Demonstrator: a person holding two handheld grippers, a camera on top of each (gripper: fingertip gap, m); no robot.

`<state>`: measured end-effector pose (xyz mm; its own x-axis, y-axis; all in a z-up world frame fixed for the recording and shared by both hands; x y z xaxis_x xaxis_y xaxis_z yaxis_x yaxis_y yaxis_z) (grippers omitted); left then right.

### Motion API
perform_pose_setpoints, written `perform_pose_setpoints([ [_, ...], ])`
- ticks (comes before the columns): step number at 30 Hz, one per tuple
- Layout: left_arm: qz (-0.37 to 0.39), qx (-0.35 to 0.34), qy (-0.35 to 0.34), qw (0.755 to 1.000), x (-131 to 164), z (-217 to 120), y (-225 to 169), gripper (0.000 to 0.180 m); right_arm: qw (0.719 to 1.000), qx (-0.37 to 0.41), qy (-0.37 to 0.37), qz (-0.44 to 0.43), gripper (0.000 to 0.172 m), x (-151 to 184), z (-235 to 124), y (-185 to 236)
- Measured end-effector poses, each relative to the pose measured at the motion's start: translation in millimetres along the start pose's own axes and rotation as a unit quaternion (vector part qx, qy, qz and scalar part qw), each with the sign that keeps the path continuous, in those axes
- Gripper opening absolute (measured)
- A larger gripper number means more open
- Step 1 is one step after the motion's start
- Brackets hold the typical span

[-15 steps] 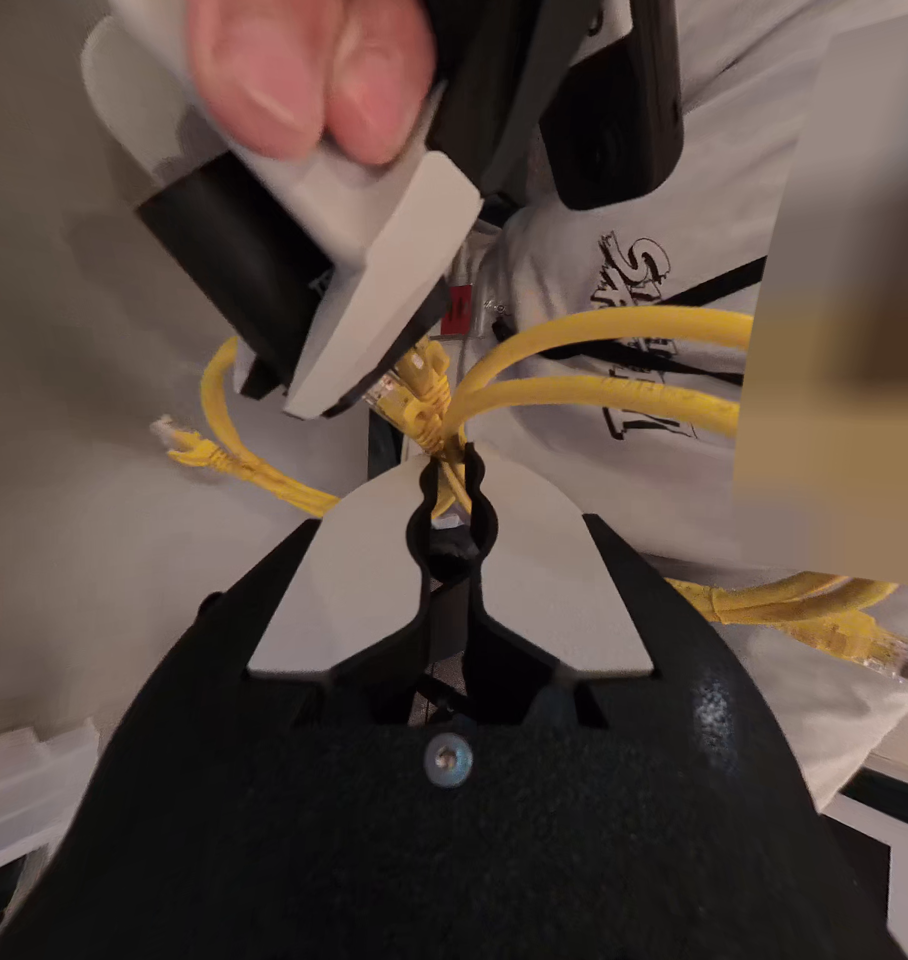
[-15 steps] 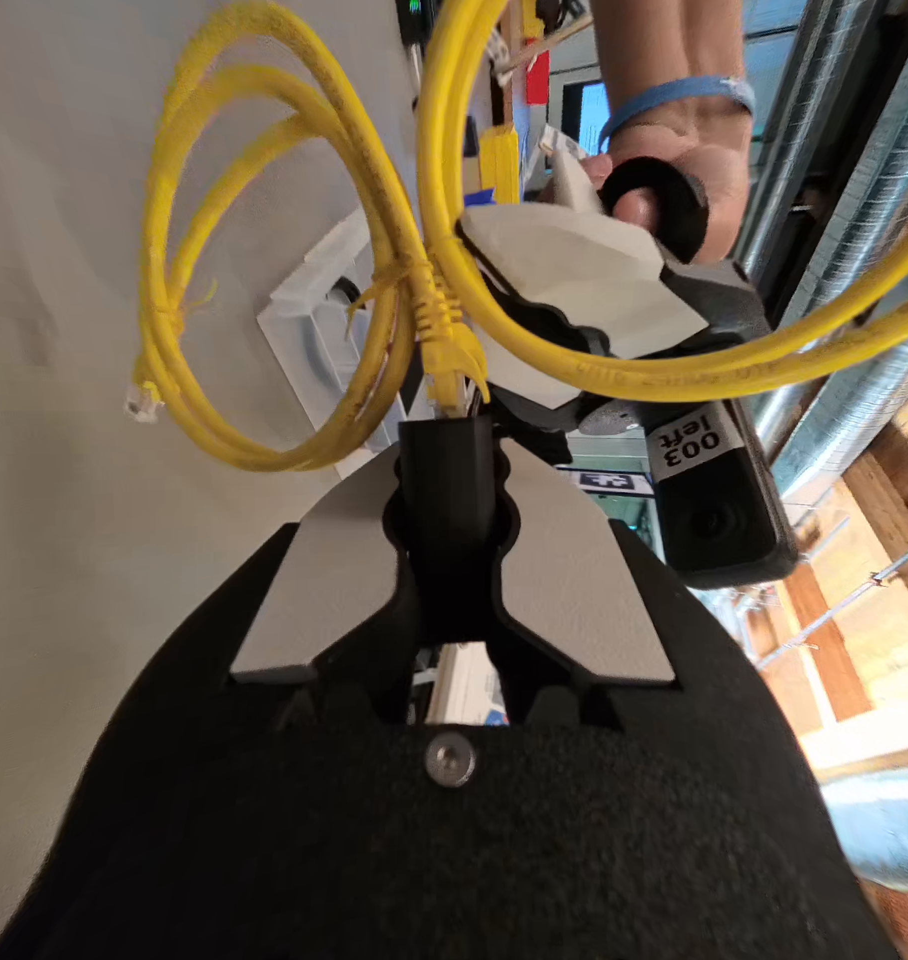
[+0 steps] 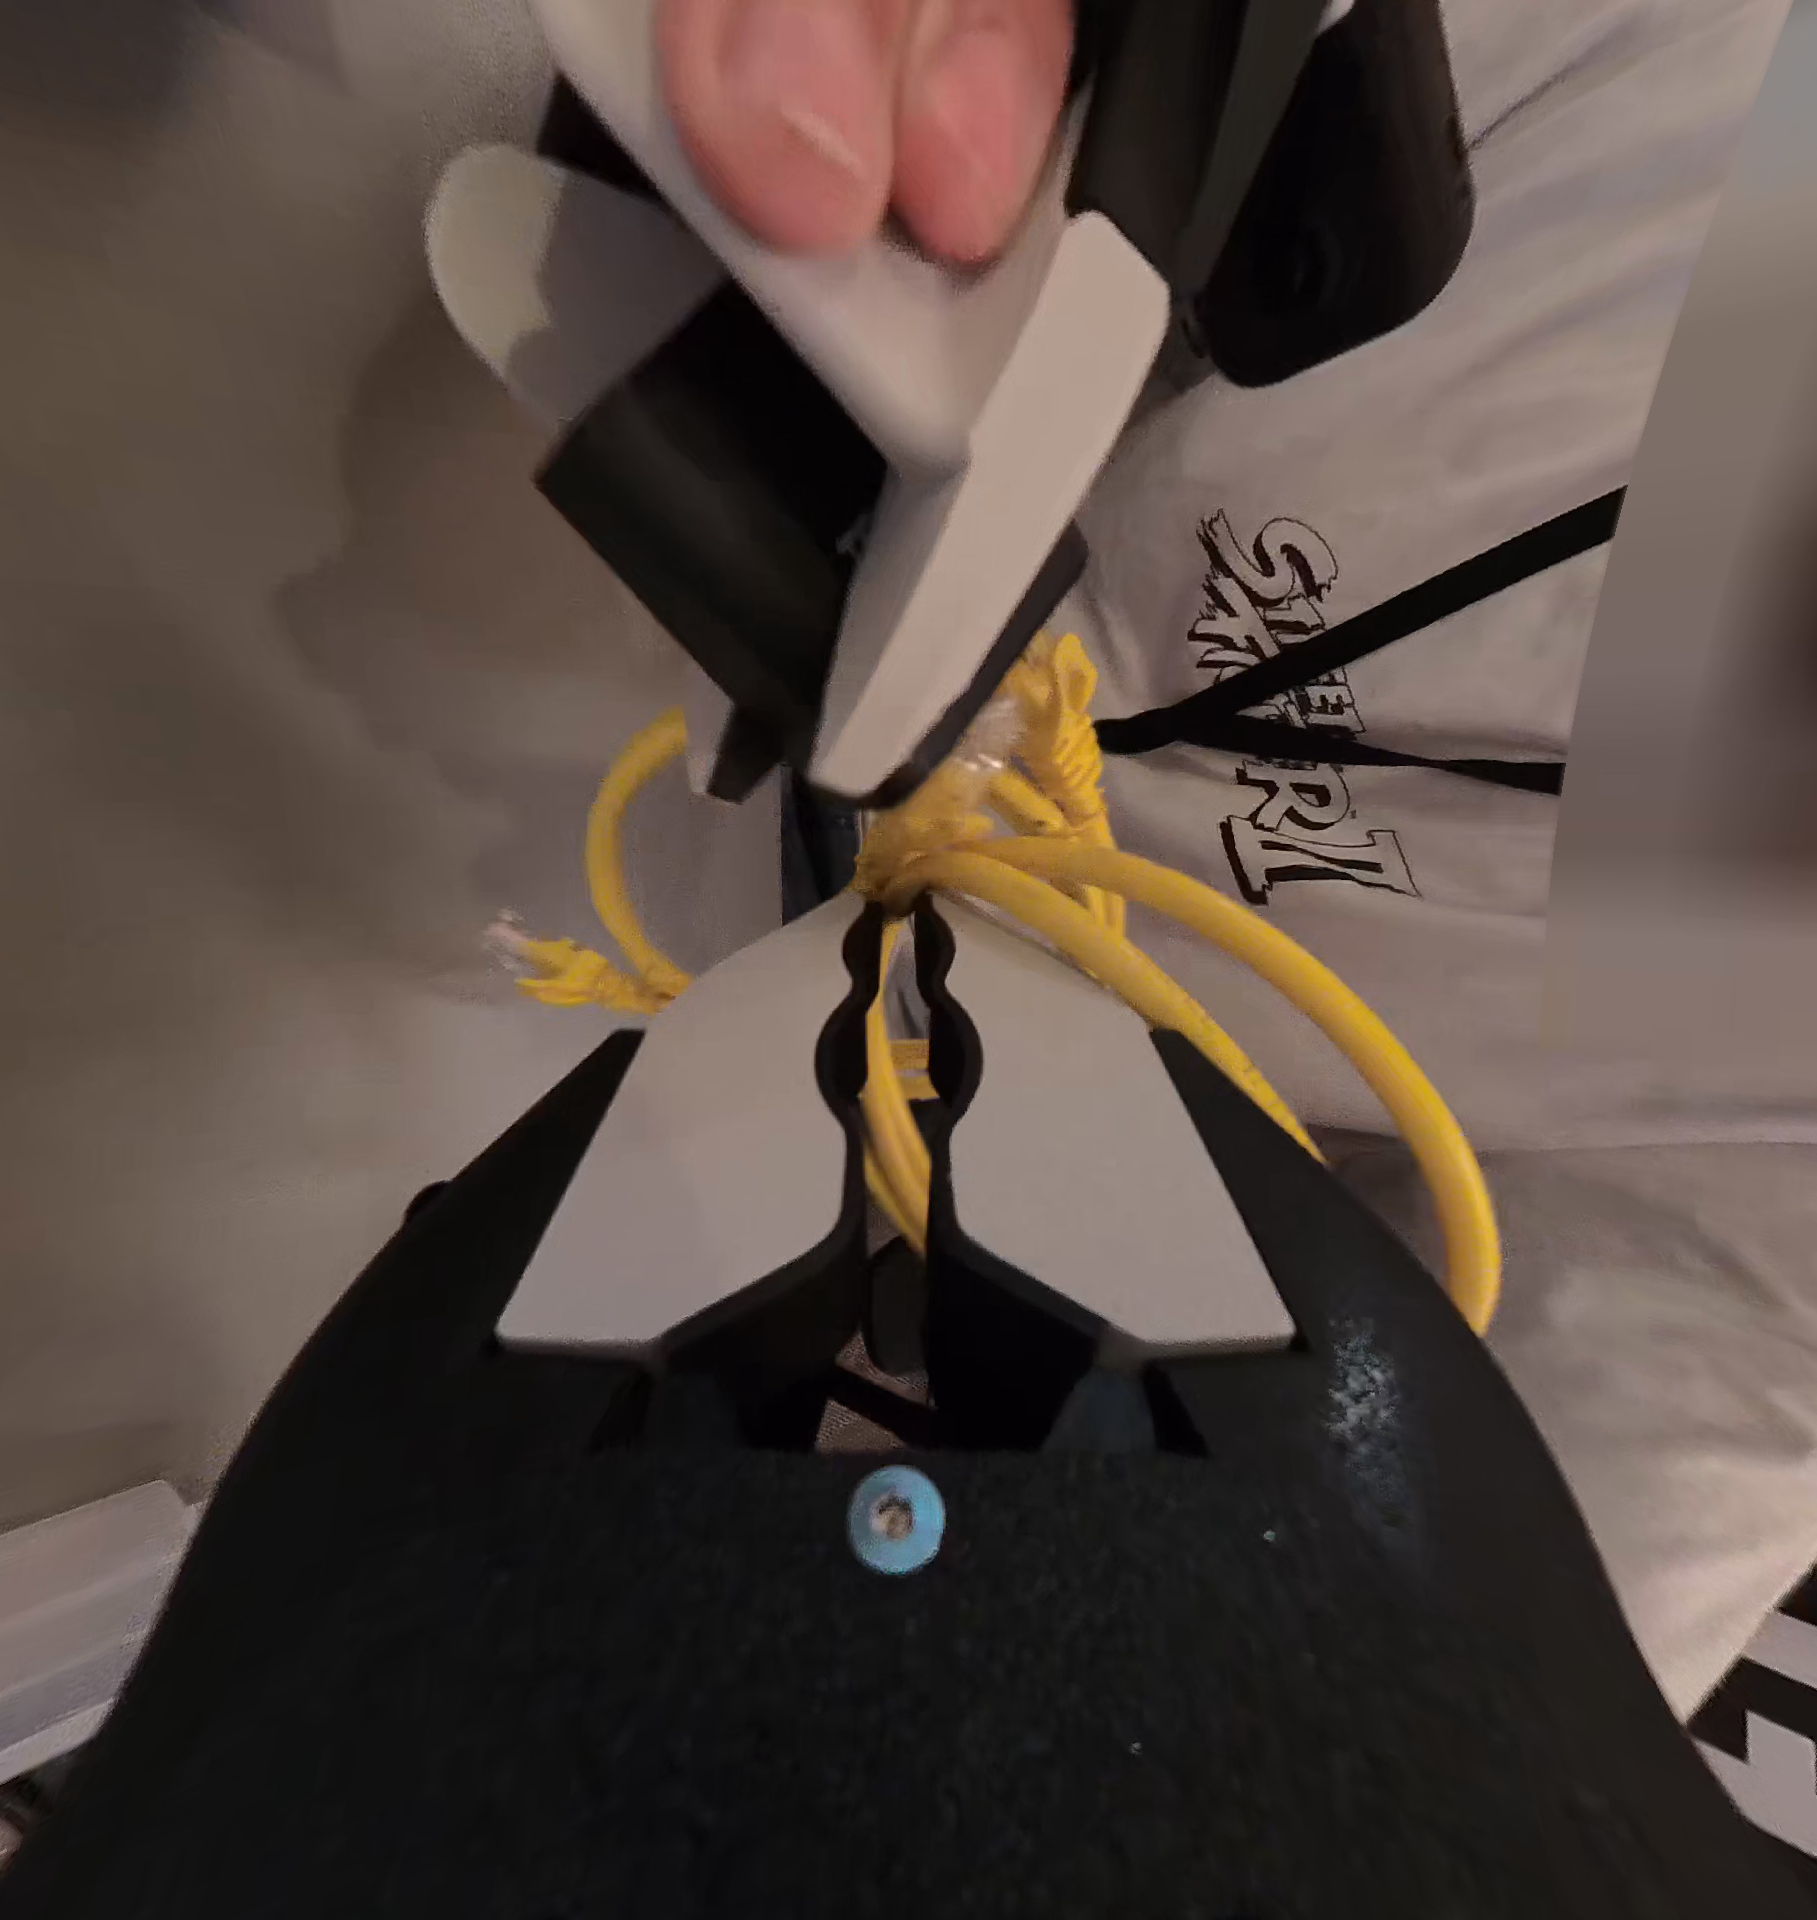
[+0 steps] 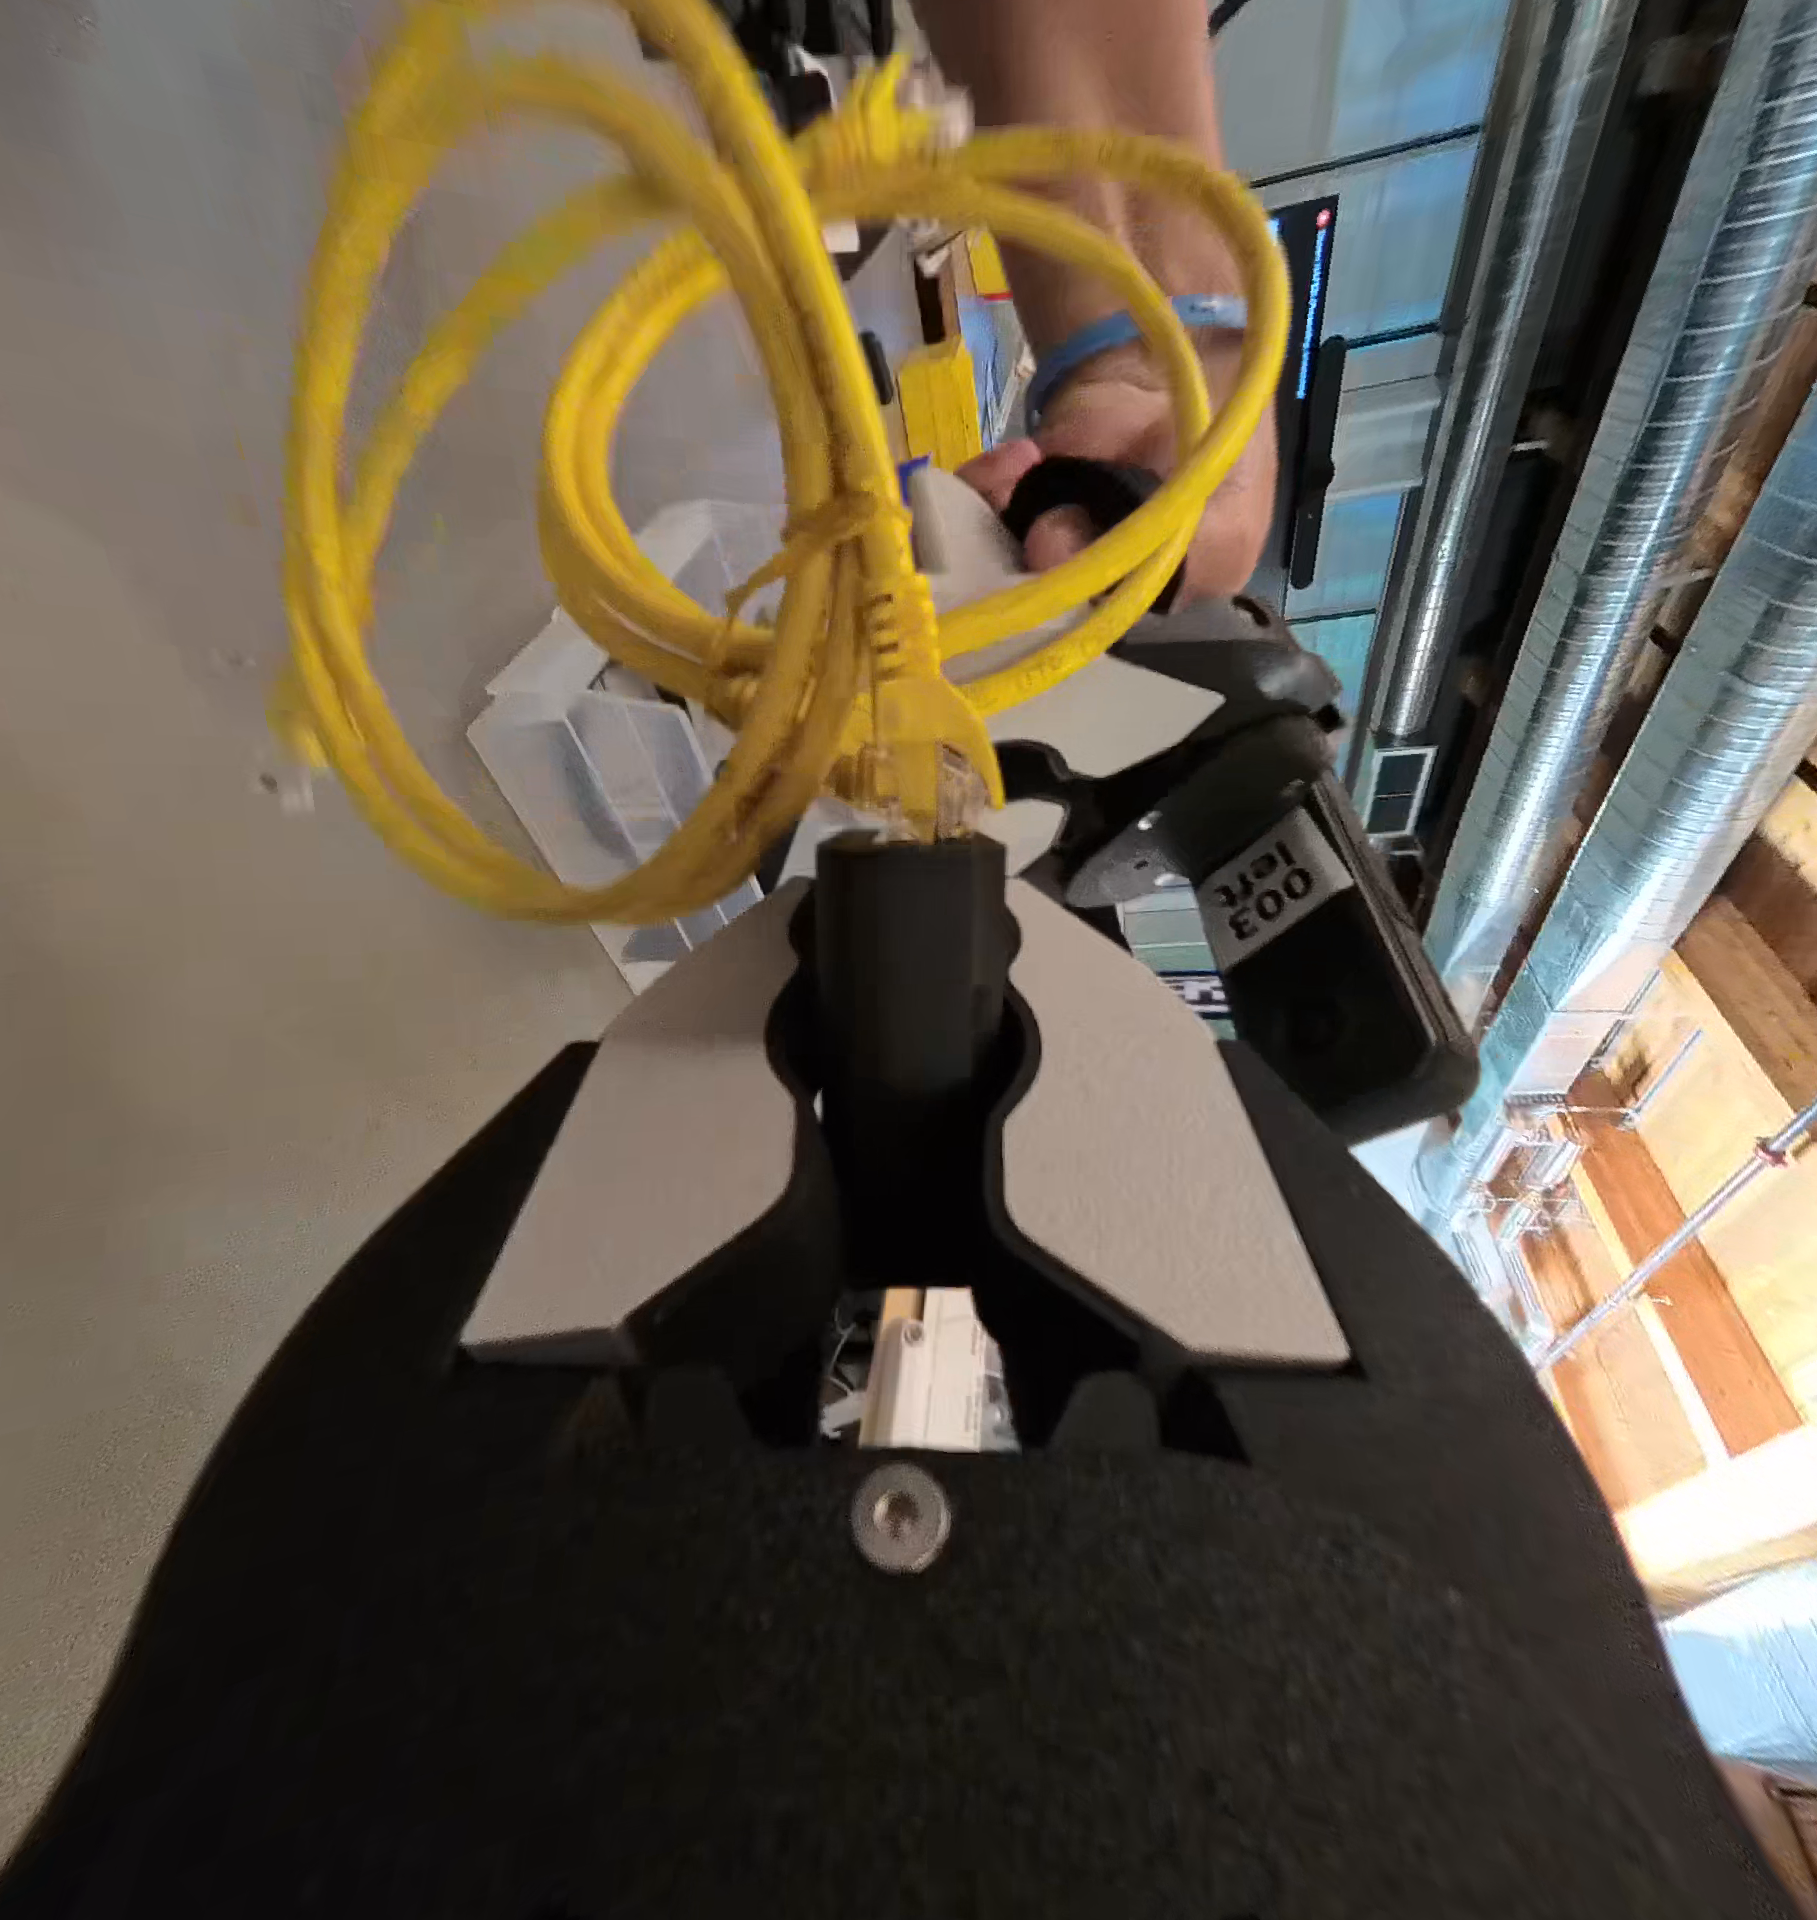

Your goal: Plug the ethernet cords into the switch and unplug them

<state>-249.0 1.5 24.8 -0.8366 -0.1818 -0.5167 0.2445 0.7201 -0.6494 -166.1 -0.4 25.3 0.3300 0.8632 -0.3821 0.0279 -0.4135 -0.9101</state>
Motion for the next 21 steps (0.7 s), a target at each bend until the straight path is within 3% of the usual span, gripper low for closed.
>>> perform_pose_setpoints([
  [1,0.0,-0.008,-0.004,1.0,-1,-1,1,0.005,1.0,0.004,0.011,-0.011,0.026,4,-2,-1],
  [7,-0.006,-0.078,-0.03,0.996,4,-4,12,0.005,0.999,0.009,0.044,-0.021,0.026,24,-6,-1],
  [9,-0.013,-0.144,-0.013,0.989,18,-3,26,0.004,0.997,0.01,0.071,-0.038,0.026,32,-12,-5],
  [14,-0.056,-0.223,-0.021,0.973,56,16,60,0.004,0.981,0.029,0.177,-0.076,0.026,57,-43,-25],
  [18,-0.075,-0.301,0.003,0.951,83,53,93,0.004,0.986,0.059,0.152,-0.033,0.026,55,-69,-41],
  [21,-0.077,-0.341,-0.034,0.936,89,76,108,0.002,0.988,0.07,0.136,0.008,0.026,55,-85,-39],
])
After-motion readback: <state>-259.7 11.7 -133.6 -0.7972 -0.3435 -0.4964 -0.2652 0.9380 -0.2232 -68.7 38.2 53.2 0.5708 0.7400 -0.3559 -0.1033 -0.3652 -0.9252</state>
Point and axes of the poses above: each gripper's, where its closed fingertips meet, z out along the fingers, x out of its underside, y = z × x across the jaws, the point moved 5 cm from there along -z, back along the fingers, and after that the axes turned 13 degrees about z, right-handed, at the moved point
